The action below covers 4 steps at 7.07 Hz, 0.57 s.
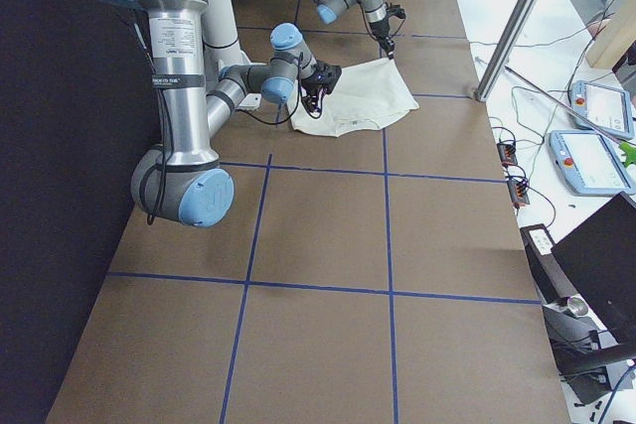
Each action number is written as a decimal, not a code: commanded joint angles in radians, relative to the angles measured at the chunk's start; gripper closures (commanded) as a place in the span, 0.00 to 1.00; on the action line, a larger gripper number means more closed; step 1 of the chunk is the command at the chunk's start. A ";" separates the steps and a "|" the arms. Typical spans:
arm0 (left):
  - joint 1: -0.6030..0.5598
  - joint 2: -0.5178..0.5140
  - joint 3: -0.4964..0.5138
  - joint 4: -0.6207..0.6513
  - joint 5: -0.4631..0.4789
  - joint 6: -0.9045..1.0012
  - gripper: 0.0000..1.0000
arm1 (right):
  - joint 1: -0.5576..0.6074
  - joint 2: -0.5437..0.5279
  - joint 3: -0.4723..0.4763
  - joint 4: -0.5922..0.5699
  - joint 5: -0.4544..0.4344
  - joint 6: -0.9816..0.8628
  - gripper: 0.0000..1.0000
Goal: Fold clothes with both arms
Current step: 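Rotate the folded shirt upright with the left gripper while the right gripper holds its edge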
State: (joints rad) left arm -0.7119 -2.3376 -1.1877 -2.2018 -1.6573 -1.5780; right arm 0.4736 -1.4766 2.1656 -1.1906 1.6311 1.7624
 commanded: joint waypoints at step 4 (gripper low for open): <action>-0.046 0.008 -0.048 -0.193 -0.062 -0.016 0.32 | -0.144 0.057 -0.032 -0.010 -0.118 0.015 0.00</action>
State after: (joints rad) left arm -0.7638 -2.4478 -1.0414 -2.3928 -1.6619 -1.5858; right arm 0.4117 -1.4428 2.1495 -1.1948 1.5843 1.7743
